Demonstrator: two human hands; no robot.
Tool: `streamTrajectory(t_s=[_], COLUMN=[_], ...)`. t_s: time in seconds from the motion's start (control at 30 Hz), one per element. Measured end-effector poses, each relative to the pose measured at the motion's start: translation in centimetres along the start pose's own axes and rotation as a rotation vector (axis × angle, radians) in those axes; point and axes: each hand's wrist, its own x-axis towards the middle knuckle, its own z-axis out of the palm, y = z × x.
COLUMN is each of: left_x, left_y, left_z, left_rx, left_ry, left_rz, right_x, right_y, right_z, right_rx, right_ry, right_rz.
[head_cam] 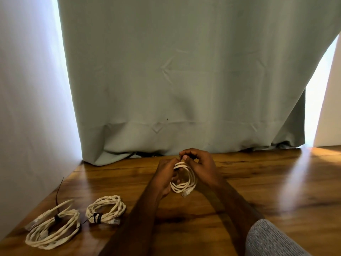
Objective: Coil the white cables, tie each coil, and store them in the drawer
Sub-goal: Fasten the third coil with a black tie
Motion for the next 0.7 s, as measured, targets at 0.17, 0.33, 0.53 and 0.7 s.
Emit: streamTrajectory(t_s=[0.17, 0.33, 0.53, 0.7], left_x=[0.4, 0.7, 1.1, 1.1], left_y=[-0.2, -0.6, -0.9, -1.0], left_z=[-0.3, -0.4, -0.8, -0.7], left_rx=[-0.061, -0.152, -0.163, -0.176], left_ry=[0.005, 0.027, 0.051, 0.072], left_rz=[-0.055, -0.108, -0.151, -0.174], right_x=[-0.8, -1.0, -0.8, -0.5], right_y=[0.0, 0.6, 0.5, 0.2], right_z=[-0.7, 0.6, 0.8, 1.3], right_rx=[-0.186, -0.531, -0.635, -0.764], right_ry=[-0.129, -0.091, -0.109, -0.117], right_rz=[-0.113, -0.310, -0.403, -0.441])
